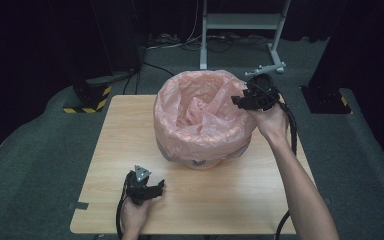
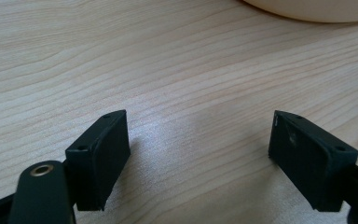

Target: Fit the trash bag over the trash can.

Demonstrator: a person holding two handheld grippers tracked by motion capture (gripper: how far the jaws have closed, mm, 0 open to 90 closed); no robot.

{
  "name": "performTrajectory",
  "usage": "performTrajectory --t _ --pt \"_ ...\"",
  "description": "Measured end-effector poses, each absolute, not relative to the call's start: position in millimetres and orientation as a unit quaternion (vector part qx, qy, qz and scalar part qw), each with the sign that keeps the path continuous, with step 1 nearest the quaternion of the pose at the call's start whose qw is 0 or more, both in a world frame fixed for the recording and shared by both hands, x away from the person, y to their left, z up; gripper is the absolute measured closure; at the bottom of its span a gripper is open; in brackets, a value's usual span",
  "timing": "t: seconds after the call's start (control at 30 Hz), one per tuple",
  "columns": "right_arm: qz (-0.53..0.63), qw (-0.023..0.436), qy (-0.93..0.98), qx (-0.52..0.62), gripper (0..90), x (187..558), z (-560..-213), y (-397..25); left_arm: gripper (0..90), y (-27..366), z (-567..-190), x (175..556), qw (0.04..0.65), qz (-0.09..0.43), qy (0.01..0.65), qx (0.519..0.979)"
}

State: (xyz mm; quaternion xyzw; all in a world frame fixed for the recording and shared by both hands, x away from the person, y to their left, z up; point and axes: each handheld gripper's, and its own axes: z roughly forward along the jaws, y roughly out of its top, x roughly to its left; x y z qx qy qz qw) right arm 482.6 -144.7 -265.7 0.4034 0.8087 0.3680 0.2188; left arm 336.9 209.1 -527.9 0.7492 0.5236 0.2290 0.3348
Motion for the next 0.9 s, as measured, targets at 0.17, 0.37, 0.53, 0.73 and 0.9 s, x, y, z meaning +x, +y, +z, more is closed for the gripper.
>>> performTrajectory --t 0.17,0.37,0.53,0.73,0.9 --pt "0.37 0.22 0.807 0.405 51.3 480.4 -264.2 -148.2 20.4 209.0 -527.9 336.9 0.335 0.229 0.524 0.749" --pt "0.375 0.224 0.804 0.404 51.2 476.8 -261.4 -152.5 20.4 209.1 -527.9 336.9 0.335 0.229 0.524 0.749" --pt "0.374 0.229 0.803 0.403 51.3 474.5 -260.4 -155.0 20.4 209.0 -527.9 336.8 0.335 0.229 0.524 0.749" --pt "0.379 0.23 0.801 0.403 51.3 472.6 -258.9 -158.2 20.4 209.0 -527.9 336.8 0.334 0.23 0.523 0.749" --pt "0.381 0.228 0.799 0.405 51.3 470.7 -259.1 -160.6 20.4 209.0 -527.9 336.9 0.335 0.231 0.523 0.749"
